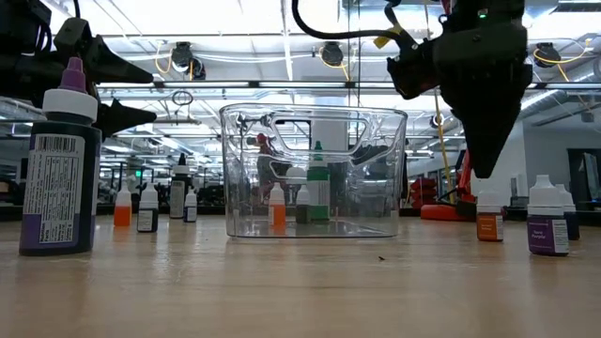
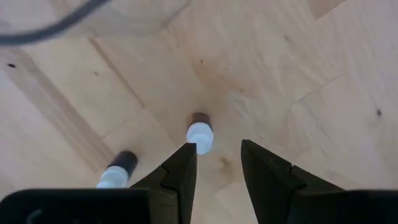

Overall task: Pick & Place food coloring
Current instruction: Put the small orange food coloring bottle into the transparent bin

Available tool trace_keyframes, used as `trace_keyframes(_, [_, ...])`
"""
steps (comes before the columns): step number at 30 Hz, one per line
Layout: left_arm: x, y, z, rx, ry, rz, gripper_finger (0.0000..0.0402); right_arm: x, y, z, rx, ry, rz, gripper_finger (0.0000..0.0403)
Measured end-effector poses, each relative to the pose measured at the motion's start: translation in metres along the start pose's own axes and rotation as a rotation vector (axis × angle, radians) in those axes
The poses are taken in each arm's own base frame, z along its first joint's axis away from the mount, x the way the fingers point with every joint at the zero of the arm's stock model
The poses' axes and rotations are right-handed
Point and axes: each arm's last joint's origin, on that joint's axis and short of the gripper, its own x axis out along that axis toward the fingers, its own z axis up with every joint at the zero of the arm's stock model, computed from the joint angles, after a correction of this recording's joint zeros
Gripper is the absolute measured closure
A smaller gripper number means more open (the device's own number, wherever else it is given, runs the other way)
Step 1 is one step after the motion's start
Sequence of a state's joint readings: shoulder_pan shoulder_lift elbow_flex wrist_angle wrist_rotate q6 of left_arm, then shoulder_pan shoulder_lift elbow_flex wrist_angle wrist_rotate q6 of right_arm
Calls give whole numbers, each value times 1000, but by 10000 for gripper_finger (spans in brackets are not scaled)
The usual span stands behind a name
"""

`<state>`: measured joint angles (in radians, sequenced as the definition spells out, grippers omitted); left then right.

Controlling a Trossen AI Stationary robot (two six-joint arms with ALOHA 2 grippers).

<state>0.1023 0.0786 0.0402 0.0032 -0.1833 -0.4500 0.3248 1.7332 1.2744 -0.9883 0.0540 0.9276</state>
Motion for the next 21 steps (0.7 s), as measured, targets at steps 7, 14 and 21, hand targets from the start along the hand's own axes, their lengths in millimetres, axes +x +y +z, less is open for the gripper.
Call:
trace_keyframes(7, [0,0,0,0,0,0,23,12,2,-4,-20,-21,33,283])
trace_keyframes(14, [0,0,0,0,0,0,23,17,-1,-5,-23,-15,24,250])
trace_keyframes(21, [0,0,0,0,0,0,23,29,-1,-6,-21,-43,65,234])
